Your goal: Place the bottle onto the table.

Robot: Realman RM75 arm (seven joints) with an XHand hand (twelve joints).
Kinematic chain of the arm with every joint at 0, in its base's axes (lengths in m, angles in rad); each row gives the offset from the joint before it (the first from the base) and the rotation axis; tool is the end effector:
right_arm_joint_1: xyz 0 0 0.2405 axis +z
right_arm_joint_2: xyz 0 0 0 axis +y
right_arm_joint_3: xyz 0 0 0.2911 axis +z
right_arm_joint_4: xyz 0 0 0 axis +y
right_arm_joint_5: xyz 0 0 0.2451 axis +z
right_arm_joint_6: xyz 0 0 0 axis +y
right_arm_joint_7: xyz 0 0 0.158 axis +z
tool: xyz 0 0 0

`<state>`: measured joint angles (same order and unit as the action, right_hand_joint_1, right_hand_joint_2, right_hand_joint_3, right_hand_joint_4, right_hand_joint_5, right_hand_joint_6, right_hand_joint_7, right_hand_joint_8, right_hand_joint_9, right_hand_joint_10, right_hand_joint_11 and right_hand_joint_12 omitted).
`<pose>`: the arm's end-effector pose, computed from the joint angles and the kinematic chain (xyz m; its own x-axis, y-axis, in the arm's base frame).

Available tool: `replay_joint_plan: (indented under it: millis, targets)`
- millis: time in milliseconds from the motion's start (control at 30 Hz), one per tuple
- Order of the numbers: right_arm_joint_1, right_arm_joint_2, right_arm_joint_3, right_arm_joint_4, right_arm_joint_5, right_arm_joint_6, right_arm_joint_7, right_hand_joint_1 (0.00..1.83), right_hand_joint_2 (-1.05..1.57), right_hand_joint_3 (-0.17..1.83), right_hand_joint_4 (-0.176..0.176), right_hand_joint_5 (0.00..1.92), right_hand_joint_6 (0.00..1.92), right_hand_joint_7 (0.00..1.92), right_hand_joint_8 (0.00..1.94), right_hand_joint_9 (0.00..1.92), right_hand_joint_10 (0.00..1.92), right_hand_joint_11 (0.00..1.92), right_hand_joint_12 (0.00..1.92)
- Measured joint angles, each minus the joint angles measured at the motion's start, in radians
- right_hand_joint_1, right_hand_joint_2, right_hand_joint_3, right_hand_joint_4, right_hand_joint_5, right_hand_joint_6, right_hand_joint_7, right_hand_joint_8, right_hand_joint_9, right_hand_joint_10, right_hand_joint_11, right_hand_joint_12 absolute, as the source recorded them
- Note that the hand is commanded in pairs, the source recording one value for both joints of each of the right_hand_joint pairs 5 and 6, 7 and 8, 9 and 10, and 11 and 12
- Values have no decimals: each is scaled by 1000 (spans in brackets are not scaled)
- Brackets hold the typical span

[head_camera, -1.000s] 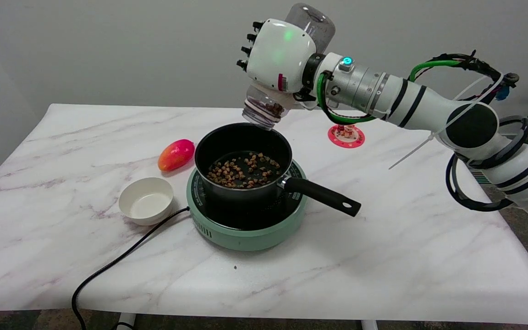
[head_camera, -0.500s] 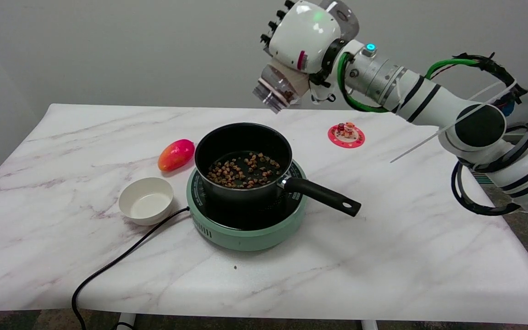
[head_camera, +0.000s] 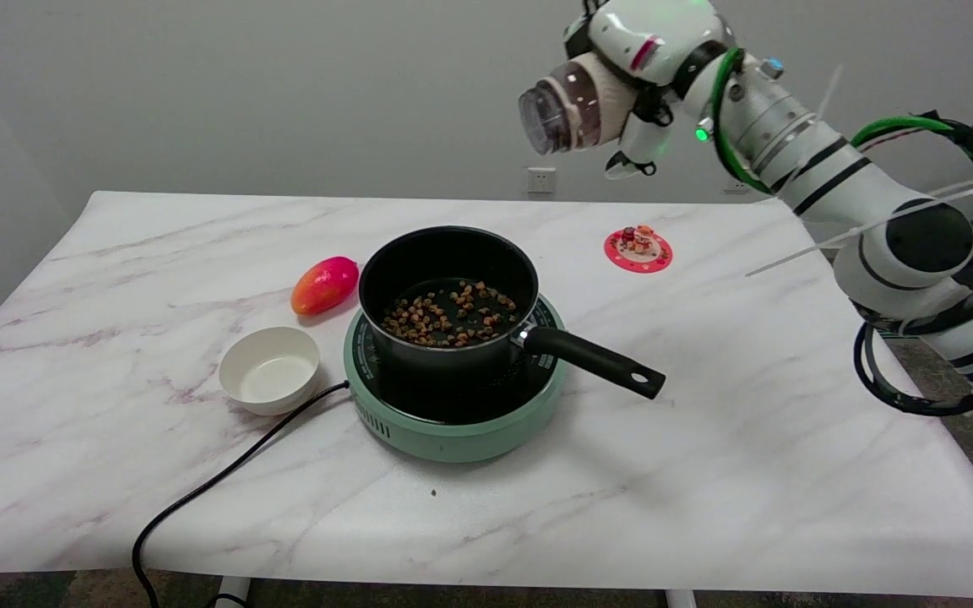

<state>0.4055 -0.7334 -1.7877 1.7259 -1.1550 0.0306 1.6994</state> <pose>-0.0481 -0.4425 0.3489 0.8789 0.3923 -0.2713 0.3570 -0.1638 0.9196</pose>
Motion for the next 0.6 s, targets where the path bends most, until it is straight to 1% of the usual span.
replay_joint_plan:
  millis: [167, 333, 600]
  targets:
    - [-86, 0, 93, -3, 119, -59, 31, 1425, 1005, 620, 0, 1920, 1920, 1889, 1889, 1306, 1306, 1173, 1173]
    - [-184, -4, 191, -3, 220, -118, 72, 1422, 1045, 603, 0, 1920, 1920, 1904, 1904, 1323, 1323, 1182, 1182]
    - [-329, -26, 328, 0, 319, -190, 180, 1391, 1144, 563, 0, 1920, 1920, 1920, 1920, 1358, 1358, 1202, 1202]
